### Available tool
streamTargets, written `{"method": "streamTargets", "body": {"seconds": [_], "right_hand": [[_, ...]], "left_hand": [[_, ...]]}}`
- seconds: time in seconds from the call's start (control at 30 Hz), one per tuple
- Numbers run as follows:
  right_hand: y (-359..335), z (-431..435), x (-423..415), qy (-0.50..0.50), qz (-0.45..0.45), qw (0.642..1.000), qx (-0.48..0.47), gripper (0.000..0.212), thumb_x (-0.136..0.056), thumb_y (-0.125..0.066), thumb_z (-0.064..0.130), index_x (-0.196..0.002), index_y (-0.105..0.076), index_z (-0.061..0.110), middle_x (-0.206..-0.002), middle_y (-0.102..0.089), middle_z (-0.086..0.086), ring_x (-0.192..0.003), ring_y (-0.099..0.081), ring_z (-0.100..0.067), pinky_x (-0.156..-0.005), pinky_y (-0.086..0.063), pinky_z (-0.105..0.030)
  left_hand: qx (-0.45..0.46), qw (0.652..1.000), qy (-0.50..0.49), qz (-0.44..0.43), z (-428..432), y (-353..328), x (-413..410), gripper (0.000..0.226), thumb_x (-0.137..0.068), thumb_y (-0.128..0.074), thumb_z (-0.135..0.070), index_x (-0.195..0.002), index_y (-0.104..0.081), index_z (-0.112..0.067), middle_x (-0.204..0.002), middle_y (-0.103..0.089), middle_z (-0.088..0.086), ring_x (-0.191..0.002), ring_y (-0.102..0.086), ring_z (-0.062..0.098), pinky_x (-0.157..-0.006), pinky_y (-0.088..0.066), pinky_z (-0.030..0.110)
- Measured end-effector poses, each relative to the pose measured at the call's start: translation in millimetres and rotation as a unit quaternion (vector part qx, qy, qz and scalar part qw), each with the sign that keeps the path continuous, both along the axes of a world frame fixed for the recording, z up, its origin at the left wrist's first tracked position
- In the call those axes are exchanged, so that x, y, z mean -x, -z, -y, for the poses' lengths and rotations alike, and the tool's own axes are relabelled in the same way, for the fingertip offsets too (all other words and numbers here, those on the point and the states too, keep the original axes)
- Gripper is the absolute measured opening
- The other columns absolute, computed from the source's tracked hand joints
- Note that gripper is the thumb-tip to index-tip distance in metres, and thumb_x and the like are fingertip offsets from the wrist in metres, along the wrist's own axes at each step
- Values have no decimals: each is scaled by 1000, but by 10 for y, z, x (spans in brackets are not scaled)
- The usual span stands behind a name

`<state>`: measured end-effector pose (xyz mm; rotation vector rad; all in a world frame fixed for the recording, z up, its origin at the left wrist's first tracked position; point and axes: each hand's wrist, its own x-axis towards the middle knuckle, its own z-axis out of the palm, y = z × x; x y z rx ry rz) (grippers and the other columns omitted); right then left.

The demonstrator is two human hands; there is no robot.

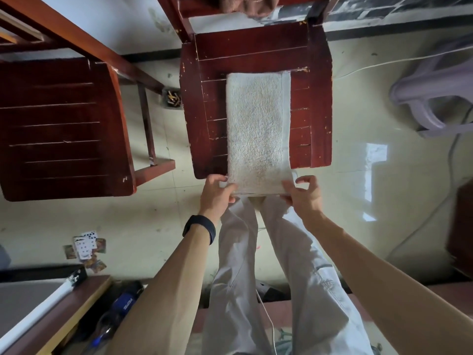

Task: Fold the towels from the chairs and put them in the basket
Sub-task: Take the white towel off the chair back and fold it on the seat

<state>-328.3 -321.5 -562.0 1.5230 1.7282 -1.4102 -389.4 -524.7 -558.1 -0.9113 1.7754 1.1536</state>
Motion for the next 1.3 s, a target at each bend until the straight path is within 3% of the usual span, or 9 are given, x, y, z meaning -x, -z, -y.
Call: {"method": "streamTargets", "body": {"seconds": [0.13,0.2,0.3,0.4,0.5,0.6,0.77,1.03,1.3], "right_hand": [[-226,64,-166,-46,-23,999,-3,16,-88,-64,34,-94,-50,39,-84,-73,-13,-64,-69,-24,-62,-60,-41],[-347,71,-136,-43,-44,998,4,12,-95,-60,22,-92,-56,33,-76,-70,-12,-52,-63,-13,-55,-56,-33],[-437,5,-27,-21,-63,998,13,7,-91,-65,24,-87,-67,28,-71,-70,-8,-57,-64,-20,-68,-58,-46],[-500,-140,205,-13,-81,996,46,22,-73,-70,34,-92,-75,25,-79,-74,-9,-68,-68,-24,-76,-58,-45],[-473,-277,468,-99,-118,988,28,40,-64,-78,40,-99,-74,21,-82,-75,-2,-74,-70,-17,-73,-57,-35],[-355,-360,772,-189,-130,968,-96,31,-83,-73,52,-86,-71,22,-77,-72,3,-74,-70,-18,-63,-54,-32],[-37,-329,1294,-188,-149,954,-181,29,-97,-52,54,-87,-61,28,-83,-55,15,-86,-61,-20,-79,-55,-41],[498,-341,1713,-164,-123,963,-175,45,-102,-35,53,-83,-52,15,-64,-54,7,-58,-54,-14,-63,-52,-39],[720,-415,1840,-229,-44,944,-234,50,-101,-26,61,-93,-55,21,-70,-57,5,-70,-61,-24,-66,-48,-34]], "left_hand": [[35,989,97,-110,8,-276,-166,23,-91,-63,-21,-108,-62,-36,-84,-68,1,-63,-68,18,-57,-54,22],[-5,994,68,-90,18,-339,-150,19,-94,-61,-17,-103,-70,-32,-84,-69,0,-59,-65,13,-61,-56,27],[-94,995,15,1,64,-447,53,22,-91,-64,-13,-108,-74,-23,-88,-70,-1,-61,-62,12,-55,-45,23],[-127,982,141,-20,179,-520,345,38,-83,-74,-13,-118,-69,-28,-97,-71,-1,-79,-67,11,-65,-50,16],[-61,951,273,-132,192,-471,666,26,-84,-76,-33,-108,-72,-22,-96,-71,-2,-87,-67,13,-74,-50,24],[7,919,332,-212,63,-313,1033,34,-87,-67,-50,-84,-69,-16,-82,-59,0,-74,-57,12,-63,-41,26],[27,931,290,-221,-228,53,1504,47,-96,-52,-53,-81,-56,-9,-65,-52,-4,-61,-49,17,-59,-37,34],[119,925,276,-232,-508,594,1846,43,-102,-39,-48,-71,-43,-18,-64,-51,-4,-68,-53,29,-60,-32,34],[233,881,321,-257,-666,758,1890,46,-103,-29,-53,-84,-49,-16,-86,-67,17,-82,-62,40,-61,-36,36]]}}
